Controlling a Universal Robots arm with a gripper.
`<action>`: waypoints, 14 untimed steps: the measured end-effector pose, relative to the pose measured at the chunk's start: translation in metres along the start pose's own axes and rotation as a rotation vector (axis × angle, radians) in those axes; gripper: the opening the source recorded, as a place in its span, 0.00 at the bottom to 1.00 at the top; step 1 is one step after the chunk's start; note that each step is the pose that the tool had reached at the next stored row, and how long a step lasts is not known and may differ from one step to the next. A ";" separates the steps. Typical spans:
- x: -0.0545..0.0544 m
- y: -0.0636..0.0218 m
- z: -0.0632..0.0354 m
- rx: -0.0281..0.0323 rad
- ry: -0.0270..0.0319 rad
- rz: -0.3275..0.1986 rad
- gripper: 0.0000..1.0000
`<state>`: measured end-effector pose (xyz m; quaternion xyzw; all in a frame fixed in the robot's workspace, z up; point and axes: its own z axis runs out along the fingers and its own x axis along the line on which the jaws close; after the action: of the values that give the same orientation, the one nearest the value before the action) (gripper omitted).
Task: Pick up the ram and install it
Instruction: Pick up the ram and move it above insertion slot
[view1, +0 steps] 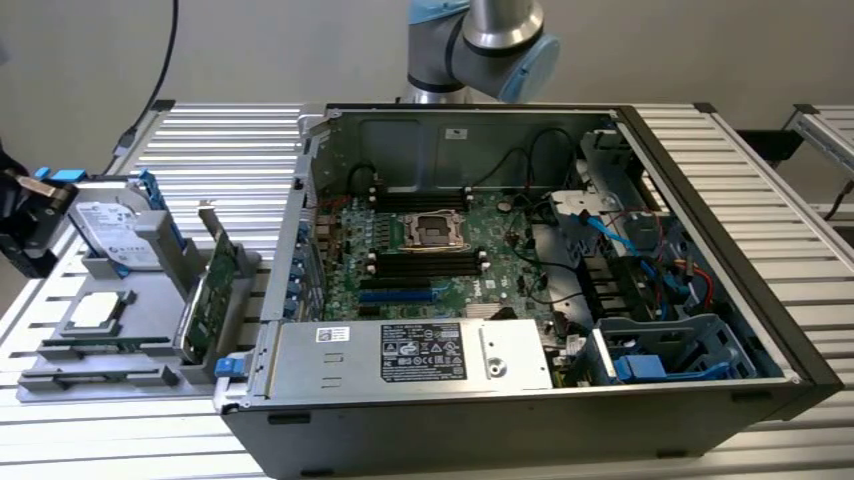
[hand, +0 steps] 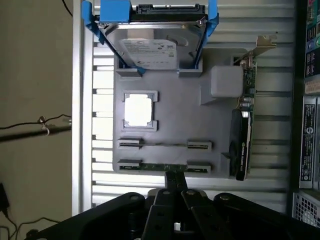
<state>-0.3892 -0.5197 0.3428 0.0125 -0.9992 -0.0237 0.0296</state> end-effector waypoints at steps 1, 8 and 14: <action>0.000 0.0000 0.0004 0.0010 0.0009 -0.018 0.11; 0.000 -0.0002 0.0036 0.0072 0.0068 -0.146 0.11; 0.000 -0.0003 0.0066 0.0111 0.0118 -0.255 0.11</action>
<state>-0.3892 -0.5197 0.3362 0.1395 -0.9895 -0.0217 0.0321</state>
